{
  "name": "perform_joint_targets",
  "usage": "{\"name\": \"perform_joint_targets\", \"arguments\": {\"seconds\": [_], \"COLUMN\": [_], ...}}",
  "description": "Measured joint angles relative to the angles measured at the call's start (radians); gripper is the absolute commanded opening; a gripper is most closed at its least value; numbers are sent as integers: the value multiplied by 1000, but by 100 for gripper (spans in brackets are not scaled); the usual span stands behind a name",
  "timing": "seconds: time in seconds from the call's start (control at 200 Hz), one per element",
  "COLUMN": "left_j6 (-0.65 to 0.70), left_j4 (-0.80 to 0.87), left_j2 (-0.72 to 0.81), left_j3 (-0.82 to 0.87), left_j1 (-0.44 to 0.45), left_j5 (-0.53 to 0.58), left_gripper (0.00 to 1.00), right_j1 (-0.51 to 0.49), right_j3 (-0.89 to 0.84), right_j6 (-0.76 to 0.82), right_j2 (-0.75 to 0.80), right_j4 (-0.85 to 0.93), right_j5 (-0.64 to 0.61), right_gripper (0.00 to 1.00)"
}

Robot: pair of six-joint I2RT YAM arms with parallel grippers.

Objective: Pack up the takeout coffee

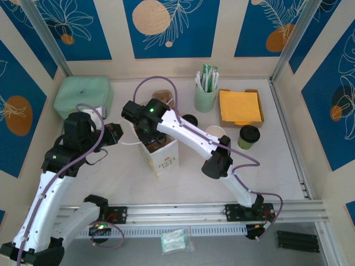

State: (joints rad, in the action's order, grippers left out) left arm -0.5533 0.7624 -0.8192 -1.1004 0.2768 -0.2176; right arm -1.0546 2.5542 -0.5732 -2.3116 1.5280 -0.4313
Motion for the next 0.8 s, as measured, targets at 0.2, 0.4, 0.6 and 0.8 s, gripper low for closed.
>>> {"name": "perform_joint_targets", "arguments": {"seconds": [0.2, 0.4, 0.6, 0.8], "left_j6": [0, 0, 0, 0], "left_j4": [0, 1, 1, 1], "left_j2": [2, 15, 16, 15], "left_j3": [0, 3, 3, 3], "left_j1": [0, 0, 0, 0], "left_j5": [0, 0, 0, 0], "left_gripper": [0, 0, 0, 0], "right_j1": [2, 11, 26, 41], "right_j3": [-48, -95, -135, -187], "right_j6": [-9, -15, -21, -26], "right_j2": [0, 0, 0, 0], "right_j4": [-20, -43, -69, -105], "right_j5": [1, 8, 29, 55], "right_gripper": [37, 37, 37, 37]}}
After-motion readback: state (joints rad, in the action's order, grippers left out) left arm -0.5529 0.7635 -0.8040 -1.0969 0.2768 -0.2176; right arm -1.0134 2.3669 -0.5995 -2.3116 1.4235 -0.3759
